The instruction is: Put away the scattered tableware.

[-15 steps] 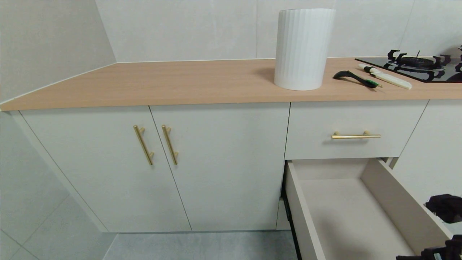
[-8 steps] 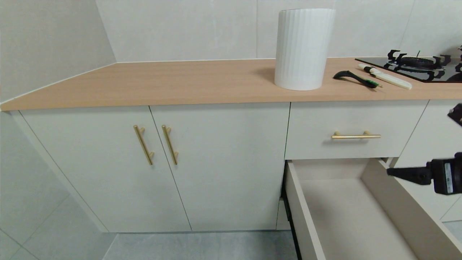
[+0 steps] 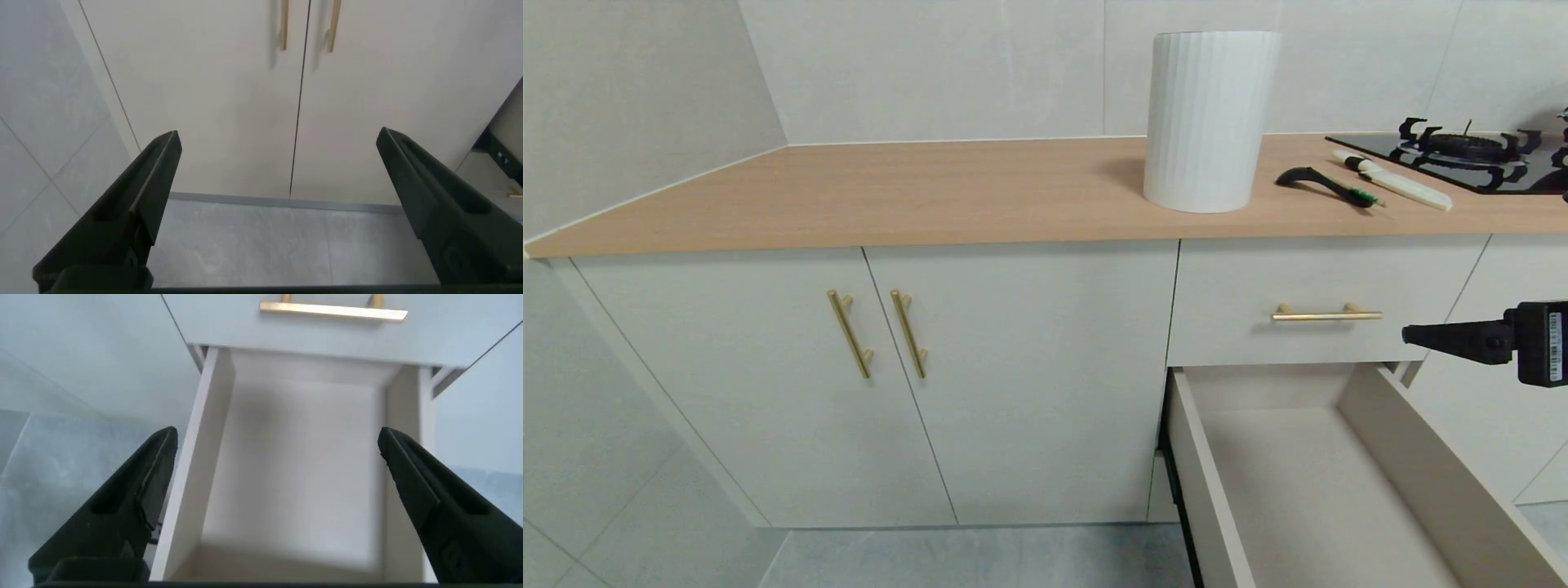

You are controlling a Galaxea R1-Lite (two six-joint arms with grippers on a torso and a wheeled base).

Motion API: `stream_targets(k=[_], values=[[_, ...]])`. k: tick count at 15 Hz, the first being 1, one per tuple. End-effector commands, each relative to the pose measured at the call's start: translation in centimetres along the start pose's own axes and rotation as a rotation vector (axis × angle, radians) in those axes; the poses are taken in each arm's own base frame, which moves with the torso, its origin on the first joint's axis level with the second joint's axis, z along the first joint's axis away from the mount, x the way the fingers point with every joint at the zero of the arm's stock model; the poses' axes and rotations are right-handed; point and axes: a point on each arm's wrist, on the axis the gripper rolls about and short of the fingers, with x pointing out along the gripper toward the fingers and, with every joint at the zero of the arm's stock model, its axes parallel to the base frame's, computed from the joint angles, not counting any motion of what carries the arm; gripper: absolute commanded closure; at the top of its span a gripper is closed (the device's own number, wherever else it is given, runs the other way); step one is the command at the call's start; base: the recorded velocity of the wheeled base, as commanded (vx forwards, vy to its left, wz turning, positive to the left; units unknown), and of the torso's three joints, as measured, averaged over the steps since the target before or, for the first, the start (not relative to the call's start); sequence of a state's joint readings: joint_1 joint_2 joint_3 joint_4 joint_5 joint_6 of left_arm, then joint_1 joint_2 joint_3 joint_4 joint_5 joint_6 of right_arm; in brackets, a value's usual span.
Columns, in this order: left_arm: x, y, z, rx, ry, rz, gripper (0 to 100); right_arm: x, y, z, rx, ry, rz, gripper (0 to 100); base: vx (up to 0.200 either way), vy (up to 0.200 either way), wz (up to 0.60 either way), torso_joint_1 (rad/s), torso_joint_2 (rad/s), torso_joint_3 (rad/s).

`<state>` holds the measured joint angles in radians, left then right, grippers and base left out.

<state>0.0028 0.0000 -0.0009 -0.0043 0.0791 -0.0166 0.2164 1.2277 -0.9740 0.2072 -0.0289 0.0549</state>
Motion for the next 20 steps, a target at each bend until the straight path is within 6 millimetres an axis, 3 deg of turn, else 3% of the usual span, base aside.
stream_targets(k=[1,12,16,18,19,20], values=[[0.0,0.0,0.0,0.0,0.002,0.001,0,-0.2,0.0,-0.2,-0.012,0.001,0.0,0,0.0,0.0,0.0,0.022,-0.1,-0.33],[0.0,0.0,0.0,0.0,0.002,0.001,0,0.5,0.0,-0.2,-0.017,0.018,0.005,0,0.0,0.0,0.0,0.112,-0.48,-0.335],[0.0,0.0,0.0,0.0,0.002,0.001,0,1.9,-0.1,0.3,-0.006,0.001,-0.001,0,0.0,0.0,0.0,0.167,-0.46,-0.298],[0.0,0.0,0.0,0.0,0.002,0.001,0,3.2,-0.8,1.4,0.009,-0.045,-0.034,0,0.0,0.0,0.0,0.071,-0.18,-0.11],[0.0,0.0,0.0,0.0,0.002,0.001,0,5.9,-1.8,4.4,0.03,-0.05,-0.103,0,0.0,0.0,0.0,0.032,-0.08,-0.046],[0.0,0.0,0.0,0.0,0.002,0.001,0,7.4,-2.7,5.9,0.055,-0.027,-0.153,0,0.0,0.0,0.0,0.0,0.0,0.0]])
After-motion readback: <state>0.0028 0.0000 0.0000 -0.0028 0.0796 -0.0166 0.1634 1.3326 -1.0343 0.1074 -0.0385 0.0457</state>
